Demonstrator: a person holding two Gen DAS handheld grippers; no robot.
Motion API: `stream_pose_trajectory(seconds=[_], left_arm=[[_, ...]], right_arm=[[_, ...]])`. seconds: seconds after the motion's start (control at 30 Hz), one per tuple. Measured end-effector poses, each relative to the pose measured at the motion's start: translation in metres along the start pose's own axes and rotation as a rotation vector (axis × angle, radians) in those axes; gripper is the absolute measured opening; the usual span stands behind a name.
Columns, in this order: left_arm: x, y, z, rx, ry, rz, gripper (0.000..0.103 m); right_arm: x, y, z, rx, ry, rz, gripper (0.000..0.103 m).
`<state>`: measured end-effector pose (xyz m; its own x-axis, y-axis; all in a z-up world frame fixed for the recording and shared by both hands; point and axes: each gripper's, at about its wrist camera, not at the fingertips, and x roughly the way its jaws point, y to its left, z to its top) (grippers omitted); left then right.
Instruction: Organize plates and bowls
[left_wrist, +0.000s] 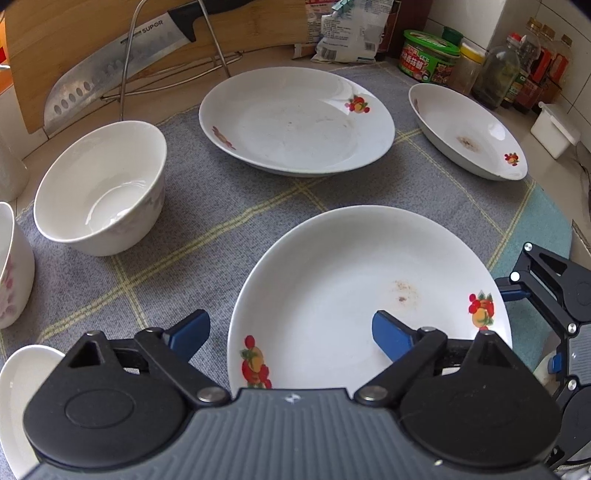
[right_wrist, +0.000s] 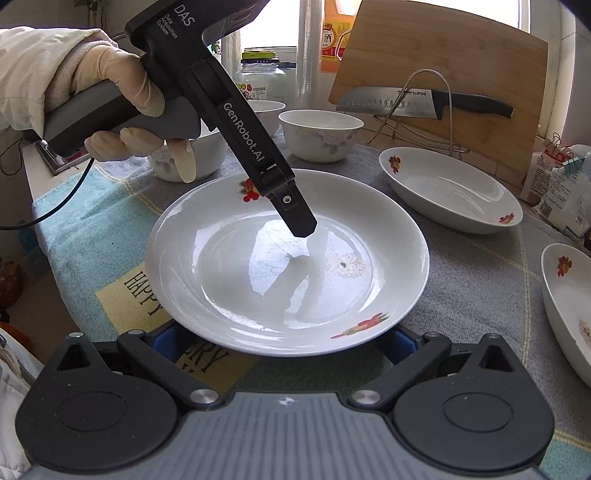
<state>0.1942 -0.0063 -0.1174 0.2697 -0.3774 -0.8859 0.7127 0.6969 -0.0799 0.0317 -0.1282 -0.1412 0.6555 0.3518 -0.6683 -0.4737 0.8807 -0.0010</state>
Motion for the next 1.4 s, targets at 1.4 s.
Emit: stream_pose_trajectory(seconds=[1.4], left_arm=[[0.004,-0.002,0.010,0.057,0.081,-0.067,0.071]], right_arm=[[0.002,-0.003,0.004,-0.002,0.024,0.004,0.103]])
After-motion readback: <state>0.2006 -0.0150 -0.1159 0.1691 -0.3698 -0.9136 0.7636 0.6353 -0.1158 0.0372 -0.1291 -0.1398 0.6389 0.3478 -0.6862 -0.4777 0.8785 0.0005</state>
